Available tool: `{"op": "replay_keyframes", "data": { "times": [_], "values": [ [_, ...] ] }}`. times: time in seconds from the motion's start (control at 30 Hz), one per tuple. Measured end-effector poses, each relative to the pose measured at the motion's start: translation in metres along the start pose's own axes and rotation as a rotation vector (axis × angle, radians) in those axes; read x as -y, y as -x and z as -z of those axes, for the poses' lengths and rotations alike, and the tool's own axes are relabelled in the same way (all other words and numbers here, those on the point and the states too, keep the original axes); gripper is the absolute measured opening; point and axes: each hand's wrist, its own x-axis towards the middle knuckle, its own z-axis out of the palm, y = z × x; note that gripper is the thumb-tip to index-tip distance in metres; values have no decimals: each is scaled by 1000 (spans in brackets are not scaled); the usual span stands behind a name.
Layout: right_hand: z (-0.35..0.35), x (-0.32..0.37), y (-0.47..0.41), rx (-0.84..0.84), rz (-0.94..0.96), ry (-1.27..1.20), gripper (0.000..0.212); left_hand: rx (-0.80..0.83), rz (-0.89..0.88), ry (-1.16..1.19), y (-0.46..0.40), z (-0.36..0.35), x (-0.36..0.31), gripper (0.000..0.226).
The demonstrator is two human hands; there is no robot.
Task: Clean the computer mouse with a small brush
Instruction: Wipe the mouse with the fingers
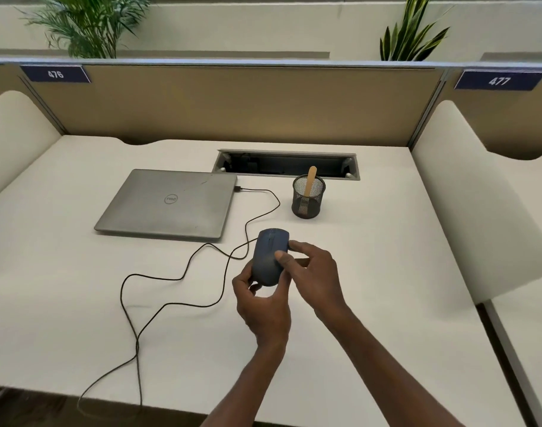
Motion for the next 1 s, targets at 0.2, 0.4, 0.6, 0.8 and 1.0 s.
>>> {"op": "replay_keyframes", "data": {
  "times": [0.2,0.4,0.6,0.8,1.0],
  "values": [
    [3,2,5,-25,-16,-50,53,242,-72,-66,-5,15,6,59],
    [0,-14,12,-17,-52,-47,50,369,123,-48,-19,33,10,25],
    [-7,-44,14,-36,-142,-33,49,468,267,-102,-23,35,26,30],
    [-8,-68,8,-16,-232,-17,45,543,327,-188,-24,30,44,30],
    [-11,-82,8,-12,-264,36,35,593,343,-247,-26,27,59,32]
  ]
}}
